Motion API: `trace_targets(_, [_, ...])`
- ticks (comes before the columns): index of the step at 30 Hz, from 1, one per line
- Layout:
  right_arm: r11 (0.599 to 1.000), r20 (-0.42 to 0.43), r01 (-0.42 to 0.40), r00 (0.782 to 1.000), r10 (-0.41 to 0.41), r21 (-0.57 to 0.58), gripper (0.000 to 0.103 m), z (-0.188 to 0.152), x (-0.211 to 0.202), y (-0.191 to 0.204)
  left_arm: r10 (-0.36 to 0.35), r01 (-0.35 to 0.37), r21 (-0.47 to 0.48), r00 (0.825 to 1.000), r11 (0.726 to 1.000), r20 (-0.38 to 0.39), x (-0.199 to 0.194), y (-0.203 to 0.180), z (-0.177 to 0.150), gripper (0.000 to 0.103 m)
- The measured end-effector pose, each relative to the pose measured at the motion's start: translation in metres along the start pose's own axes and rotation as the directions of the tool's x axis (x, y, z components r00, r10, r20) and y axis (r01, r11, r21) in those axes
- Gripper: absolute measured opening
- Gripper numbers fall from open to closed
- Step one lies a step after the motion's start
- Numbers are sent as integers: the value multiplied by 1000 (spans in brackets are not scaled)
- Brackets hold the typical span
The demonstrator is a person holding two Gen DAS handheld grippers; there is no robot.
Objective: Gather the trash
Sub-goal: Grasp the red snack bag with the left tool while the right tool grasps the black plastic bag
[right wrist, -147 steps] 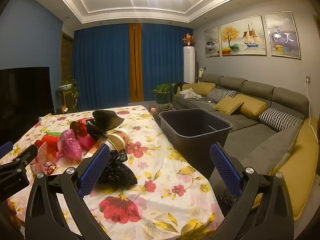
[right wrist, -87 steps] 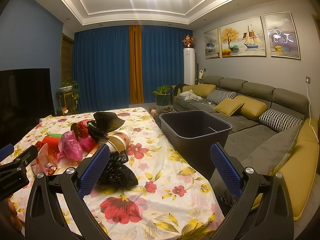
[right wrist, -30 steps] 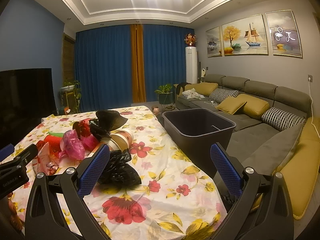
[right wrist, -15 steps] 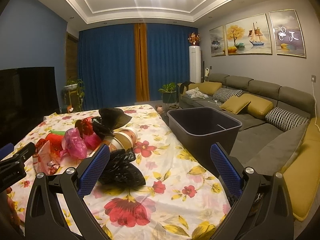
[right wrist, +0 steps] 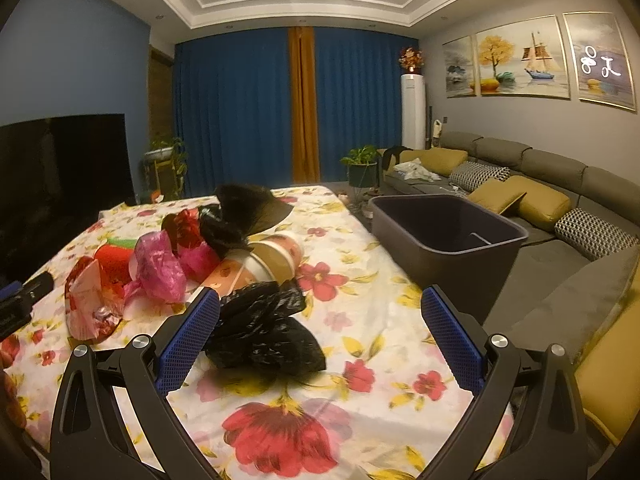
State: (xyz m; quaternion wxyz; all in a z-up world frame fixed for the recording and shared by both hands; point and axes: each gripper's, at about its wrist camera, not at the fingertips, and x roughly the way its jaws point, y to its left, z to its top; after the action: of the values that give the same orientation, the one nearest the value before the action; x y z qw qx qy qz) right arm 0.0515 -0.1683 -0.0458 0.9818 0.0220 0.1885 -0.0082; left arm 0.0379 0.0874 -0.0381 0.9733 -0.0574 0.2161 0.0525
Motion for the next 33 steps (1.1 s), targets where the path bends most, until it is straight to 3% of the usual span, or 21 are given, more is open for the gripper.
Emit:
trace_targets(3, [1000,-14,-9,1000,8,-10,97,-2,9,5,-6,7,45,1000,999,-20,15,-15,0,82])
trace_targets(6, [1000,-28,-13,1000,13,-18,95,-5,18,6,-1,6,64,997,998,-76,34,-22,0,65])
trace_targets(13, [998,-82,-65,995,64,-9,89,-6,39,11,-23,27,27,990,999,-139,55,-16,3,26])
trace_targets(16, [995,-106,-94,990,91,-25,80,-7,46,19,-44,45,3,990,999,-137,56,-9,4,12])
trace_targets(23, [990,-166,-129,979,118,-62,64,-11,60,32,-69,66,-30,994,997,-84,42,2,5,5])
trace_targets(33, [984,-200,-146,972,123,-102,18,-16,67,38,-94,93,-59,996,994,-7,8,8,12,4])
